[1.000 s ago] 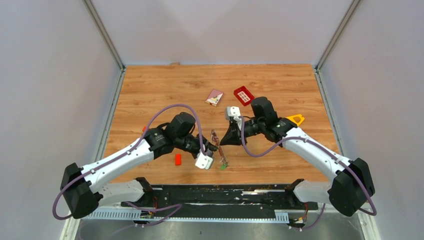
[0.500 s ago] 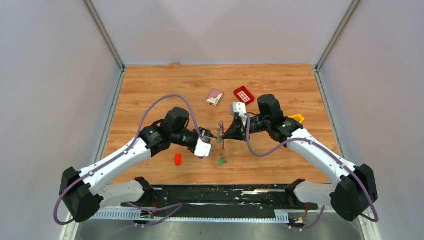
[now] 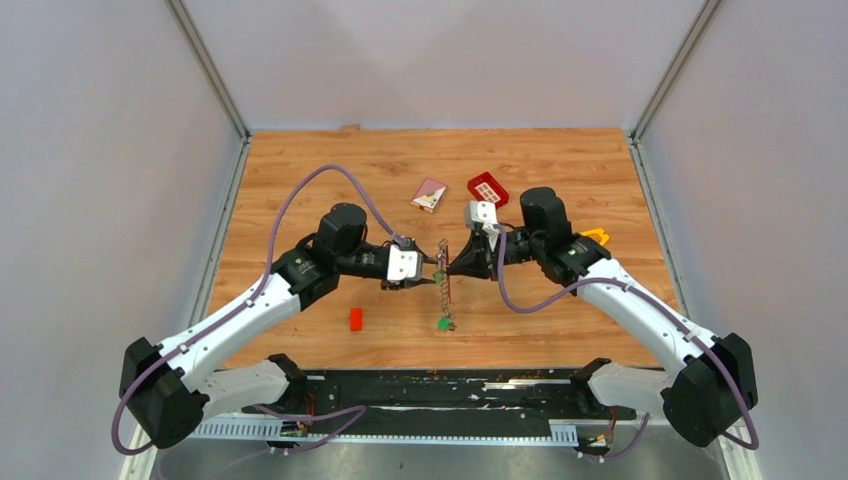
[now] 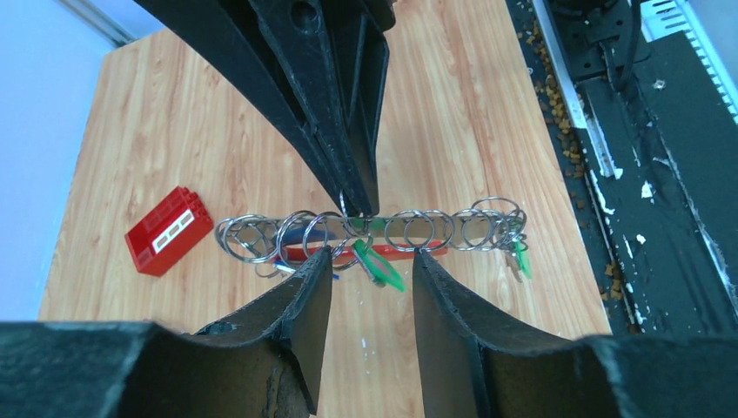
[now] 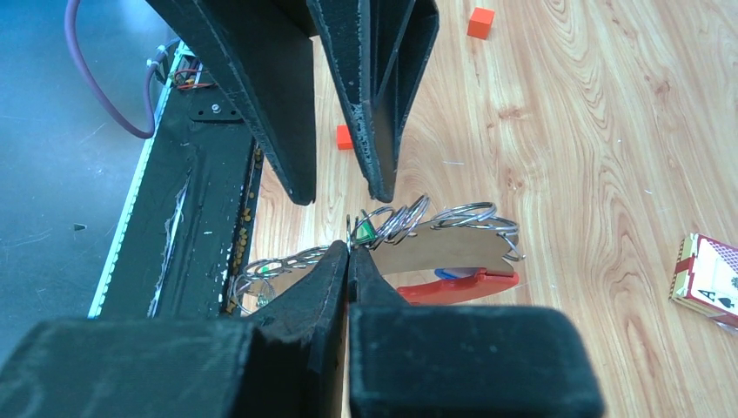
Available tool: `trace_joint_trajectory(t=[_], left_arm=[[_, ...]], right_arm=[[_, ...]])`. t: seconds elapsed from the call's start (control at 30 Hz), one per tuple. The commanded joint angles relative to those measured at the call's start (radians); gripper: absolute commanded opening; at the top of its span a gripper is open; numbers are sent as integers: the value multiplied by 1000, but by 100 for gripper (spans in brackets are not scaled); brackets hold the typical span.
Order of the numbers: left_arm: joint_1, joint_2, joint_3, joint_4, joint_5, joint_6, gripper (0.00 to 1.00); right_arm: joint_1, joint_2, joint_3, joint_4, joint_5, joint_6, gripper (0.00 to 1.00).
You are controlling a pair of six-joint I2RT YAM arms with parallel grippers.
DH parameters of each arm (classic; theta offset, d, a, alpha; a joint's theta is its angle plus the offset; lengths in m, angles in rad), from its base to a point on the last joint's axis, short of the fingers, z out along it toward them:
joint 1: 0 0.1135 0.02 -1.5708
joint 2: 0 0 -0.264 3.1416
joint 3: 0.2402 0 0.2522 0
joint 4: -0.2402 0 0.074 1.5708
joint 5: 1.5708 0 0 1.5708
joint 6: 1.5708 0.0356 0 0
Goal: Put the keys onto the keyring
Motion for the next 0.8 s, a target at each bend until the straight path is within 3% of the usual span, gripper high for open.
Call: trace_joint_trajectory(t=[0.0,0.77], left_arm=[[2,-9,7,52,67,-75,45],[4,56,44,103,60,-174,43]], right_arm=[[-6,-2,41,70,-29,36,0],[-7,4,32,74,-25,32,0]])
